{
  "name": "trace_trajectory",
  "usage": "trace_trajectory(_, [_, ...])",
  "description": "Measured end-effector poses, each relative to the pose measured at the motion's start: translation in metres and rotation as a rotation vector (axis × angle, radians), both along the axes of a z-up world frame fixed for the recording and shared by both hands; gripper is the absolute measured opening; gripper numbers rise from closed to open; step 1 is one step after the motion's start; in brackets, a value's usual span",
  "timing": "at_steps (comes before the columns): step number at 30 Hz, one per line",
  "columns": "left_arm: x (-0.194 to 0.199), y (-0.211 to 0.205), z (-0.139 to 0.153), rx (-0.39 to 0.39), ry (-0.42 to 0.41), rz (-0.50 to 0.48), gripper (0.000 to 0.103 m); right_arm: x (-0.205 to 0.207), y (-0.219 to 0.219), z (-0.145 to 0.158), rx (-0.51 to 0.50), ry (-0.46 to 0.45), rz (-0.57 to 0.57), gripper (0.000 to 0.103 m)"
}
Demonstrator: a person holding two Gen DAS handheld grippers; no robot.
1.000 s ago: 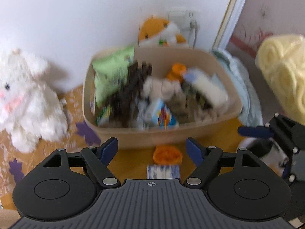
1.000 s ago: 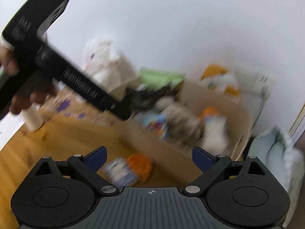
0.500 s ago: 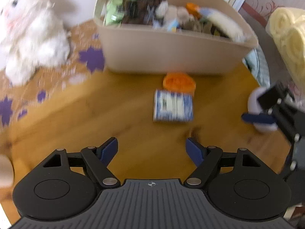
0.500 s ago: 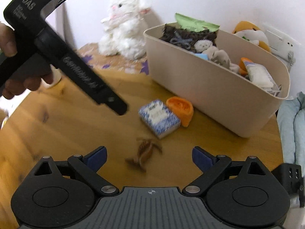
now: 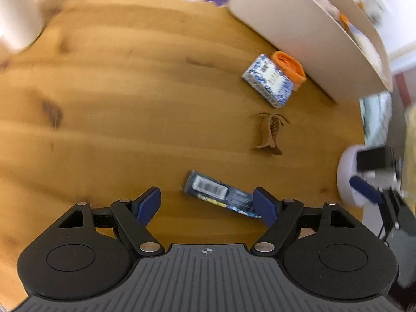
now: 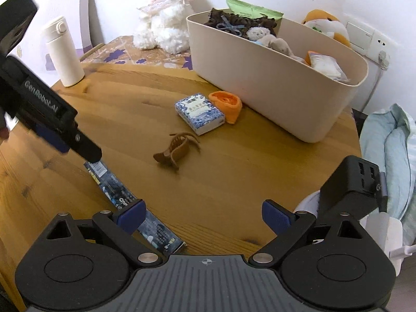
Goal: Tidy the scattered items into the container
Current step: 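Grasp the dark snack stick with the left tool while the right tool grasps the brown claw clip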
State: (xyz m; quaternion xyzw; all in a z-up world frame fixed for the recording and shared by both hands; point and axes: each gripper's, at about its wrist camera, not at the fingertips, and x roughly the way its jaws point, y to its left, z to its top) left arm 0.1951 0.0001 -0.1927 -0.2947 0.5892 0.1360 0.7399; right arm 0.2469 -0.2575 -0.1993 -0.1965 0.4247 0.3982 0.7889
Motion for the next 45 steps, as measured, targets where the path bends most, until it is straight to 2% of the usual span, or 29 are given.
trace_trajectory(3, [-0.003,-0.010,-0.008,0.013,0.022,0.128,0.080,0.007,-0.001,0.003,0.017,0.006,0.000,0.097])
trace_trajectory(7, [-0.010,-0.016,-0.018,-0.020,0.042,0.358,0.079,0.016,0.007,0.005,0.033,0.017,0.019,0.095])
trace_trajectory(11, [-0.017,-0.022,-0.020,-0.006,0.044,0.527,0.079,0.022,0.021,-0.002,0.061,0.046,0.029,0.093])
trace_trajectory(15, [-0.022,-0.031,-0.024,-0.015,0.042,0.618,0.079,0.025,0.041,-0.014,0.072,0.080,0.071,0.087])
trace_trajectory(20, [-0.031,-0.036,-0.030,-0.014,0.047,0.727,0.079,0.024,0.063,-0.026,0.055,0.076,0.123,0.083])
trace_trajectory(26, [-0.030,-0.037,-0.028,-0.006,0.064,0.826,0.074,0.025,0.076,-0.039,0.083,0.083,0.142,0.081])
trace_trajectory(30, [-0.028,-0.039,-0.027,0.008,0.110,0.877,0.071,0.022,0.077,-0.040,0.091,0.053,0.150,0.078])
trace_trajectory(33, [-0.027,-0.042,-0.028,-0.028,0.151,0.937,0.071,0.023,0.075,-0.043,0.064,0.013,0.145,0.067])
trace_trajectory(37, [-0.020,-0.050,-0.026,0.001,0.184,0.926,0.070,0.033,0.072,-0.042,0.067,0.003,0.135,0.056])
trace_trajectory(39, [-0.017,-0.054,-0.024,0.028,0.206,0.919,0.062,0.036,0.071,-0.043,0.067,-0.007,0.133,0.049])
trace_trajectory(41, [-0.014,-0.058,-0.022,0.057,0.230,0.909,0.050,0.039,0.068,-0.043,0.070,-0.015,0.135,0.033])
trace_trajectory(43, [-0.012,-0.061,-0.020,0.082,0.250,0.900,0.038,0.039,0.066,-0.042,0.070,-0.019,0.136,0.031])
trace_trajectory(45, [-0.012,-0.064,-0.019,0.095,0.252,0.895,0.033,0.038,0.062,-0.043,0.072,-0.020,0.127,0.031])
